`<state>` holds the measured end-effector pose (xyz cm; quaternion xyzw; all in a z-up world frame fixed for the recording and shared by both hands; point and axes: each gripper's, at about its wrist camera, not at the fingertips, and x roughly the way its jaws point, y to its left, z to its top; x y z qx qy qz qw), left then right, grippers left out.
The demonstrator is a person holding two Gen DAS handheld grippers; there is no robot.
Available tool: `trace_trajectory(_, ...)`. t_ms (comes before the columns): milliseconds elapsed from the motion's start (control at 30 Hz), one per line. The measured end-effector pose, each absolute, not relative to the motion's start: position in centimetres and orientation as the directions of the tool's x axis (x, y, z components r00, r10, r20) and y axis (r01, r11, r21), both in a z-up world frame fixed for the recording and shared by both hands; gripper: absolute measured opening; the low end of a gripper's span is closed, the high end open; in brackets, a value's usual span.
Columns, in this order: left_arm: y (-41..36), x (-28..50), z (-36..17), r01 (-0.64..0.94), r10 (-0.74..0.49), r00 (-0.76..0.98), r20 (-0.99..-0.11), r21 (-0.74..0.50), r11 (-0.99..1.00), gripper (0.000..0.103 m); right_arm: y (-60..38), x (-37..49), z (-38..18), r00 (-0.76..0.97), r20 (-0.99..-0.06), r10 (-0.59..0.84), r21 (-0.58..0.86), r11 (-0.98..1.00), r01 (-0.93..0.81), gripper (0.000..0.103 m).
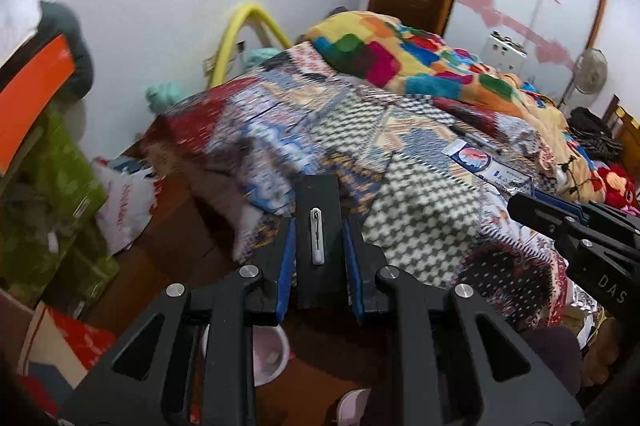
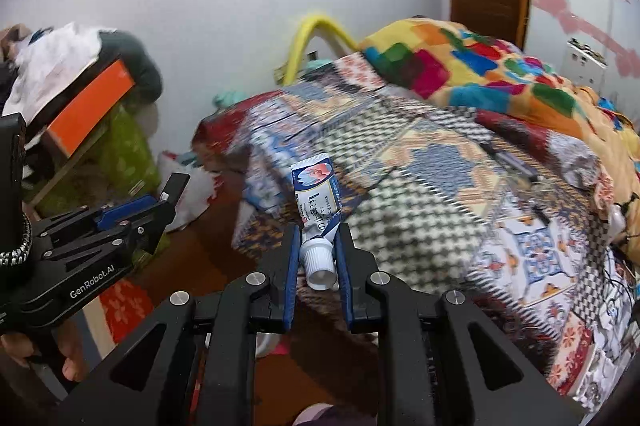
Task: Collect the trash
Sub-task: 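Carry the black clip and toothpaste tube with both grippers over the white bin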
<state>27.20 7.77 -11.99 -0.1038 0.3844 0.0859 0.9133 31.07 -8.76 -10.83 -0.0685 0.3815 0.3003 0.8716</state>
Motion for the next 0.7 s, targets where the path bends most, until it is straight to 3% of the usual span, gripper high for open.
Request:
trace_trajectory(333,13.4,22.2,-15.8,-0.34,0.124,0.622,-0.773,-0.124,0.932,0.023,-1.8,28.8,-14.6,0.388,-0.776,0.497,0.135,0.732,-0.668,0.016)
trace_trajectory(700,17.5,20.8,-23.6,-0.433,0.08,0.48,-0.874,-0.157,0.888,0.023,5.5,27.5,-22.2,0.192,-0.884,0.426,0.153,0.653,-0.742,0.016)
